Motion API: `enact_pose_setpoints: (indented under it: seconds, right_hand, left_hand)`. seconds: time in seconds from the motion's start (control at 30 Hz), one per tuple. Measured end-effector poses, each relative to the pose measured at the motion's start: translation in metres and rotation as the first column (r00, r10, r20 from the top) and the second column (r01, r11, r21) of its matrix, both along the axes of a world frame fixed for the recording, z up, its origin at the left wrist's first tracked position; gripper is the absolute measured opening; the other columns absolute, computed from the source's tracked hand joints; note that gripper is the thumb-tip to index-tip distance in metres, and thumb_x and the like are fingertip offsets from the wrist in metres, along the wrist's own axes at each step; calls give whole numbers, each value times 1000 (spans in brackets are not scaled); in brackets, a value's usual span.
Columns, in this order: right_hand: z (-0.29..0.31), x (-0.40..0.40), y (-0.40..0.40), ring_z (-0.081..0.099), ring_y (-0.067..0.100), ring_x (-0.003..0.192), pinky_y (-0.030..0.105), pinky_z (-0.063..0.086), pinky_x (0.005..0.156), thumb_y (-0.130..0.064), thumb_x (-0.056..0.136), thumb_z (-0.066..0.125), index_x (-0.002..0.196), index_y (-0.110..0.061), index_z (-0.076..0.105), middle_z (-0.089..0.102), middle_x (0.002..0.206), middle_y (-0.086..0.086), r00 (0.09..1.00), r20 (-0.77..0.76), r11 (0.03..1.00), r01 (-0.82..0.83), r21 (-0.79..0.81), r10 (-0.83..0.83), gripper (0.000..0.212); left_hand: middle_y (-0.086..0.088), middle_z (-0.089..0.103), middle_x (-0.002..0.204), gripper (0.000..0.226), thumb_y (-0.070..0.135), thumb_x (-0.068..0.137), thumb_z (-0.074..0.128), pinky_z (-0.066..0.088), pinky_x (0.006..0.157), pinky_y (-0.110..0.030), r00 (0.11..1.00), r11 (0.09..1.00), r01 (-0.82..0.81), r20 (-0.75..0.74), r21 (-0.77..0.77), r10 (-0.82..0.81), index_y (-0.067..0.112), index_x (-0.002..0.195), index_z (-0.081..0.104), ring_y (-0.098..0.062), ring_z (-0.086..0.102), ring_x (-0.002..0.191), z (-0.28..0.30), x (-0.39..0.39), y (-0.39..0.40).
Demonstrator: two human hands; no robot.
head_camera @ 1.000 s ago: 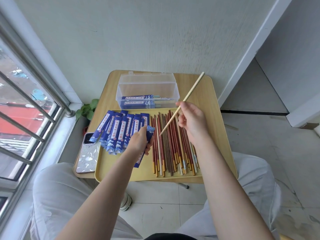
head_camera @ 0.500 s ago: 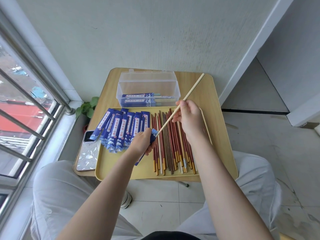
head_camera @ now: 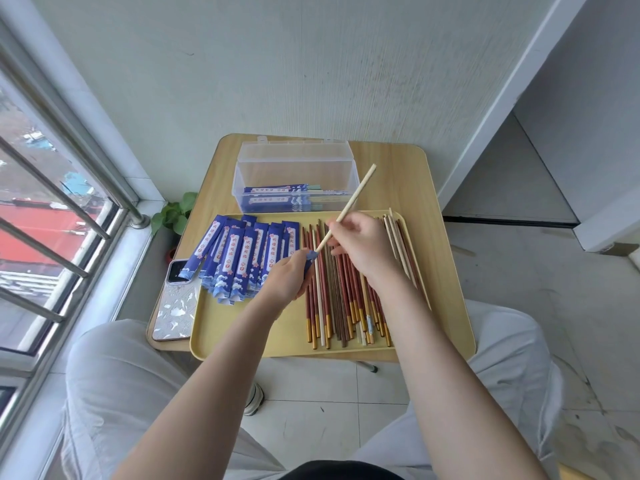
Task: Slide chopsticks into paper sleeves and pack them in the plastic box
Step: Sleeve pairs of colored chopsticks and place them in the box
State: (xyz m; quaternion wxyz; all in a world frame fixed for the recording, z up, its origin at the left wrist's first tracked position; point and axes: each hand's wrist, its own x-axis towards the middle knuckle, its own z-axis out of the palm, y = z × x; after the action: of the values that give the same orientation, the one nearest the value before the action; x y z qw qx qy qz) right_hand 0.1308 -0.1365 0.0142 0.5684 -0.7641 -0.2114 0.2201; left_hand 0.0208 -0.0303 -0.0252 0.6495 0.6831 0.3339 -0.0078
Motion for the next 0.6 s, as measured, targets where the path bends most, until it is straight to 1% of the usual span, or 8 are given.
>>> enact_pose_setpoints:
  seconds: [0.03, 0.1, 0.13, 0.2, 0.27, 0.4, 0.47, 0.6]
  right_hand:
    - [-1, -1, 1, 73, 20, 83, 31, 62, 72, -13, 96, 63, 118, -10, 61, 71, 91, 4, 1000, 1, 999, -14, -34, 14, 22]
    - [-3, -4, 3, 71, 13, 82, 21, 58, 71, -10, 91, 68, 148, -19, 33, 72, 90, 1, 1000, 25, 997, -8, -77, 10, 67]
    - [-3, -6, 3, 70, 7, 77, 15, 55, 67, -10, 90, 70, 156, -24, 14, 72, 88, 0, 999, 37, 996, -2, -87, 5, 88]
    - [-3, -7, 2, 68, 2, 73, 8, 49, 61, -6, 88, 71, 158, -30, -7, 72, 84, 1, 1000, 26, 997, -1, -73, 3, 108]
    - [-4, -6, 0, 69, 6, 74, 9, 49, 60, -4, 87, 71, 157, -35, -13, 72, 84, 6, 1000, -9, 998, -15, -60, 14, 114]
    - [-5, -6, -2, 71, 19, 81, 13, 53, 61, -2, 85, 71, 156, -42, -7, 72, 87, 14, 997, -65, 996, -48, -73, 43, 114]
    - [-4, -6, -2, 71, 20, 80, 14, 53, 61, 0, 84, 71, 156, -43, -1, 71, 87, 15, 996, -70, 996, -61, -67, 56, 111]
    - [-9, -3, 1, 69, 13, 75, 19, 56, 63, 0, 84, 72, 153, -41, 10, 68, 92, 14, 999, -38, 999, -13, -41, 12, 101]
  left_hand:
    - [1, 41, 58, 42, 38, 107, 31, 31, 50, -26, 999, 999, 33, 10, 8, -33, 15, 76, 46, -14, 35, 51, 0, 0, 0]
    - [2, 42, 62, 41, 45, 107, 34, 34, 50, -25, 992, 993, 120, 24, 15, -121, 15, 82, 43, -13, 37, 52, 1, -2, 1]
    - [2, 43, 63, 39, 47, 107, 35, 35, 50, -25, 988, 989, 150, 37, -11, -149, 14, 85, 41, -13, 37, 52, 2, -3, 1]
    - [1, 47, 64, 35, 44, 106, 39, 39, 50, -26, 978, 977, 197, 80, -80, -191, 13, 91, 41, -15, 41, 51, 4, -7, 1]
    - [-2, 53, 66, 31, 41, 106, 42, 44, 52, -29, 967, 965, 240, 110, -103, -228, 12, 95, 42, -18, 47, 50, 5, -10, 2]
    - [-13, 62, 77, 21, 33, 106, 47, 49, 55, -33, 951, 953, 285, 152, -102, -268, 12, 102, 47, -22, 55, 51, 2, -13, 4]
    - [-14, 63, 79, 20, 32, 106, 48, 50, 56, -33, 948, 951, 295, 154, -92, -279, 12, 104, 48, -23, 55, 52, 1, -13, 6]
    - [-8, 58, 70, 19, 29, 106, 47, 49, 56, -32, 949, 950, 296, 143, -99, -281, 12, 99, 48, -21, 50, 50, 2, -14, 6]
